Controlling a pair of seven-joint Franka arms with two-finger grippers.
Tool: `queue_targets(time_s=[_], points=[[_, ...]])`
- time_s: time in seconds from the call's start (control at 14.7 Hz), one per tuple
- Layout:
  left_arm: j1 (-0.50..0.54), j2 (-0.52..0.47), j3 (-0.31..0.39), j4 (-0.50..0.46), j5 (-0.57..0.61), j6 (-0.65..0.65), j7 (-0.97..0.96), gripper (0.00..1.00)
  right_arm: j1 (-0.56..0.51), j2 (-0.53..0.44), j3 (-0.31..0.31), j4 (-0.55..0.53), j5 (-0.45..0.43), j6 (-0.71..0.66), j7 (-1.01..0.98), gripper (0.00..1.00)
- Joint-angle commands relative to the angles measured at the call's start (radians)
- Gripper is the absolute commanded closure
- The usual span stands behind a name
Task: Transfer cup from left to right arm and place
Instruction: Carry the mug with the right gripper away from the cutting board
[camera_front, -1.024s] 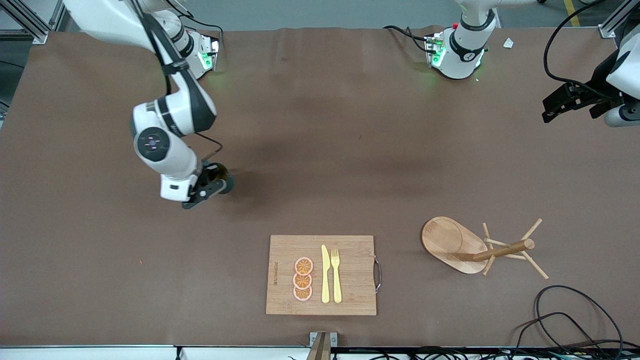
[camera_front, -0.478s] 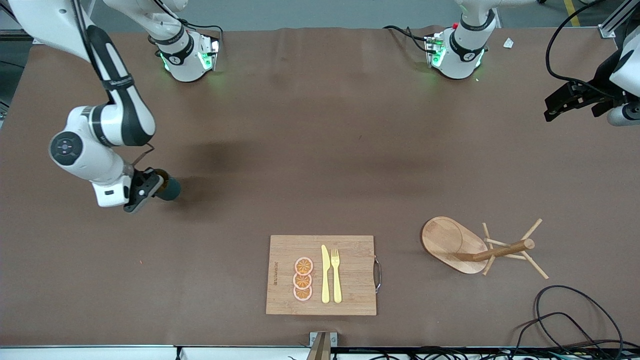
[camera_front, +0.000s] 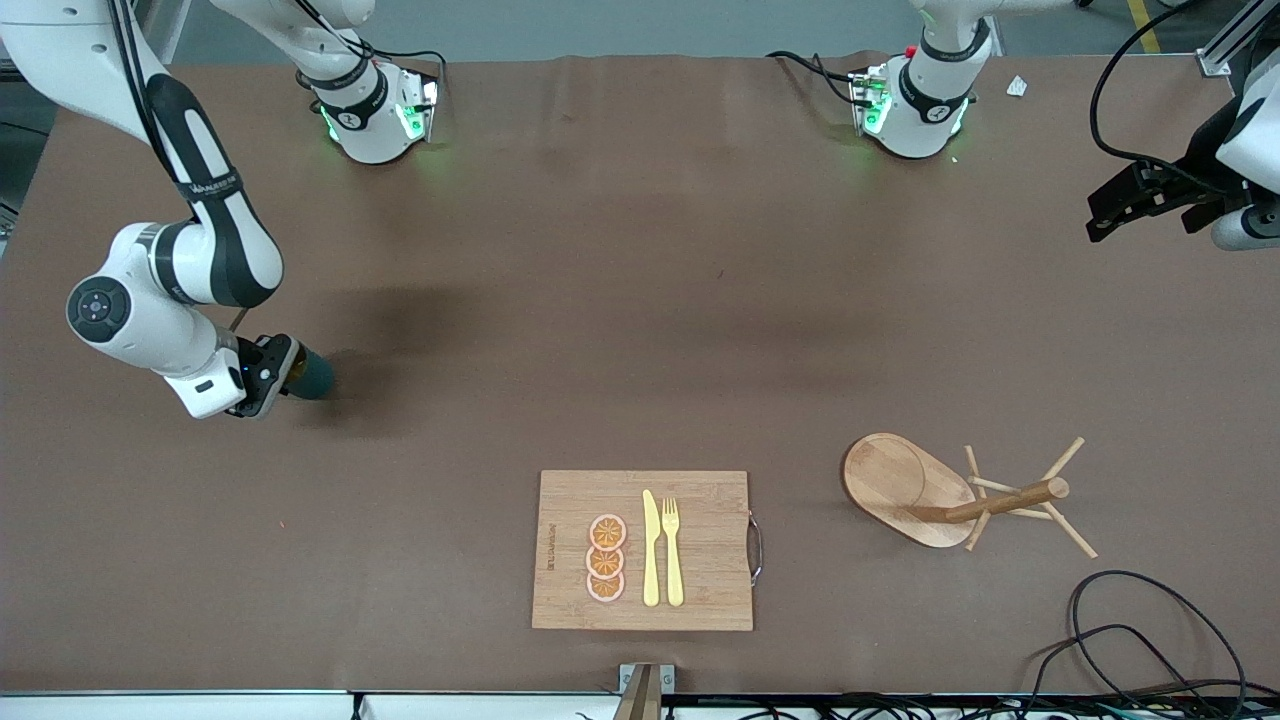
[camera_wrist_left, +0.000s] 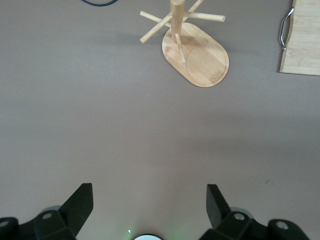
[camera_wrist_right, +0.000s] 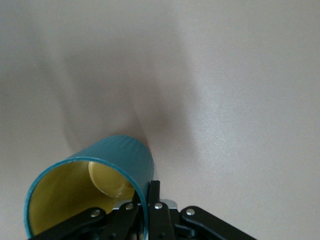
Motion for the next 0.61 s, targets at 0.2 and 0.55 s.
queue_targets(time_s=[0.2,0.55], points=[[0.006,-0.011,-0.008,0.011,-0.011,-0.016,0.011,0.0,-0.015,0.012,0.02,0.013,-0.01,-0.003,-0.048,1.0],[0.006,-0.008,-0.008,0.014,-0.018,-0.015,0.015,0.0,-0.034,0.031,0.023,0.03,-0.007,-0.009,-0.048,0.0]])
